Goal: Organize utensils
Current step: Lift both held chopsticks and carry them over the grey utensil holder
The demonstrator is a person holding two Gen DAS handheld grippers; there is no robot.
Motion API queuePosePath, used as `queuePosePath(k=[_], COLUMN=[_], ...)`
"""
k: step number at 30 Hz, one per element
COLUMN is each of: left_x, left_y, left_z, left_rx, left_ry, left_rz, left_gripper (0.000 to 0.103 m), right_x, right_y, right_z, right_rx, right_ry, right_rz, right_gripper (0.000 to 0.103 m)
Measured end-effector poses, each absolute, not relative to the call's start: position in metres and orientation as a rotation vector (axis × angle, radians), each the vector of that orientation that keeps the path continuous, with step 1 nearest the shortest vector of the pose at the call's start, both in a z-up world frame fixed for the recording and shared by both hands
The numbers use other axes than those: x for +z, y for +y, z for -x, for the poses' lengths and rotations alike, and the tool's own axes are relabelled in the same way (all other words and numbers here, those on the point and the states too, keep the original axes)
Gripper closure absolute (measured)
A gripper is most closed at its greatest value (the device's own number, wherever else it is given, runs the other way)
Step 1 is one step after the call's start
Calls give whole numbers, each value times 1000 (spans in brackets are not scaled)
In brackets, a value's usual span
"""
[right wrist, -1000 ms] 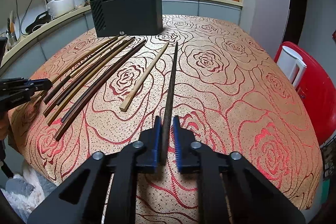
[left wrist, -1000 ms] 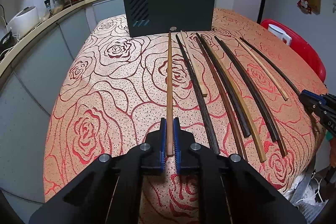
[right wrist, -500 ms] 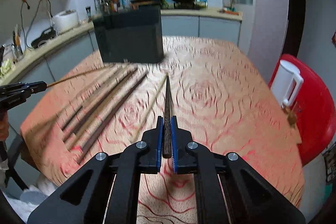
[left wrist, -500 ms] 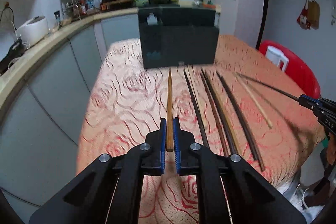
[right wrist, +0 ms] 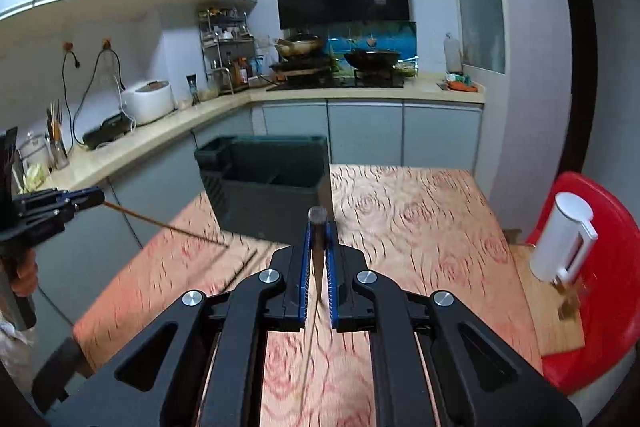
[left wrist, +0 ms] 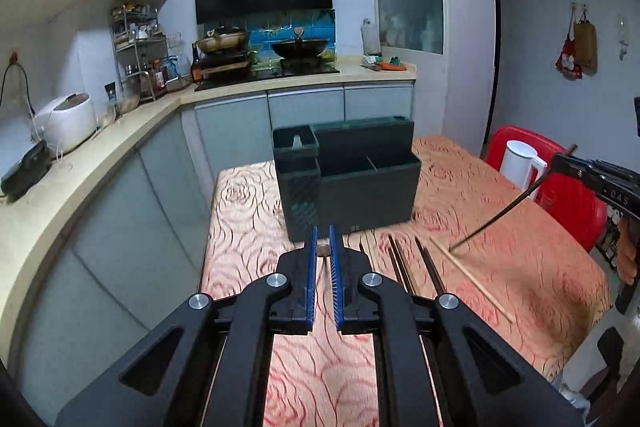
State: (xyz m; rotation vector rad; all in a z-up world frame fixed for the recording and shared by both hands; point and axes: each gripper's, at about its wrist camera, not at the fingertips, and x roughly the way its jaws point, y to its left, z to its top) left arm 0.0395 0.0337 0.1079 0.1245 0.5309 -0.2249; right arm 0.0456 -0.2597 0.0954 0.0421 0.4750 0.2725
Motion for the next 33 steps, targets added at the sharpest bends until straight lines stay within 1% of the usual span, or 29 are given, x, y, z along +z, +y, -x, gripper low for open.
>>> queuePosePath(k=[7,14,19,27,30,33], left_x=[136,175,209,252,260,257], left_y=[33,30,20,9,4,-5], left_z=[-80,-95,-101,-132,-142,-161], left_rx=[-254,-315,-336,-309,-300,-291], left_ry=[541,527,481,410,386,394], left_rz=[-118,-108,-109,-58,-41,-33], left_gripper=[97,97,97,97,97,97], right_x=[126,172,198,200,197,191], right_y=[-258,-252,-253,-244,-243,-238], right_z=[-98,-108,-123,-152,-160,-169], right_rx=[305,339,344,330,329,321], right_ry=[483,403,372,404,415,438], right_rz=[-74,-77,-106,-94,-102,-93], right_gripper=[95,95,95,95,95,95])
